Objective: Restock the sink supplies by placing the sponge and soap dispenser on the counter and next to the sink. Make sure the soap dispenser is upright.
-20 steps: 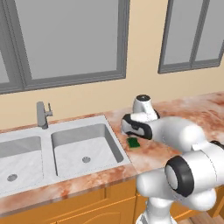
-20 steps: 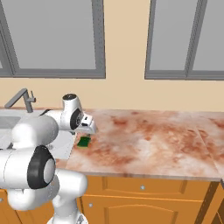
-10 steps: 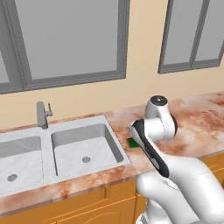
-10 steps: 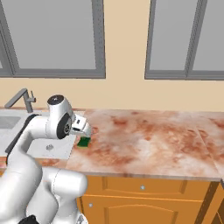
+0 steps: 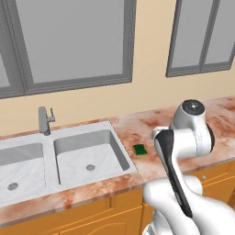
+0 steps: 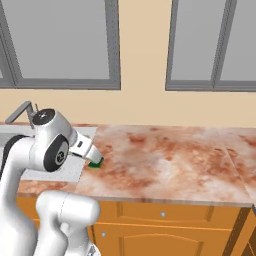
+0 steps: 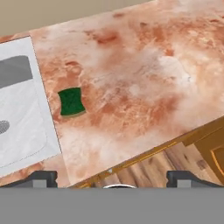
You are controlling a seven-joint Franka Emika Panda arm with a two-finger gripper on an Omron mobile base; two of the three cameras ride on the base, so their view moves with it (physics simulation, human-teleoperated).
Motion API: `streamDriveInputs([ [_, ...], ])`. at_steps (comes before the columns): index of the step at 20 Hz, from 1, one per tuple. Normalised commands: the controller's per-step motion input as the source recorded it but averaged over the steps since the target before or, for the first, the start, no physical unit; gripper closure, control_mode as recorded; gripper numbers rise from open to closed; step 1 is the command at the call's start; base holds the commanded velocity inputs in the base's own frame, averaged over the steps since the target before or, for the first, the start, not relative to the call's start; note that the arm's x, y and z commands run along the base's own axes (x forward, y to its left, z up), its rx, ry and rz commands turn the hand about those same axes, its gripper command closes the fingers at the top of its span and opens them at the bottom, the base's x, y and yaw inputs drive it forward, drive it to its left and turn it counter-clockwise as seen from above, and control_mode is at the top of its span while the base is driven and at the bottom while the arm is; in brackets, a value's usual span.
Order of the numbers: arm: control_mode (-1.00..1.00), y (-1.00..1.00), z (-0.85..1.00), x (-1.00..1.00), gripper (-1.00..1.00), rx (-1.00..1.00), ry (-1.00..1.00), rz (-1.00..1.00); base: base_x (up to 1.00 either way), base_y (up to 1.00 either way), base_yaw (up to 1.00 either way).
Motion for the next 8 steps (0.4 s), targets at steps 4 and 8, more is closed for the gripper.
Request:
streamDriveInputs([
  [4, -1.0, -0.21, 0.91, -0.64, -1.0, 0.0, -0.14, -0.11, 0.0, 0.0, 0.0],
  [8, -1.0, -0.12, 0.55, -0.69, -1.0, 0.0, -0.19, -0.09, 0.0, 0.0, 0.0],
])
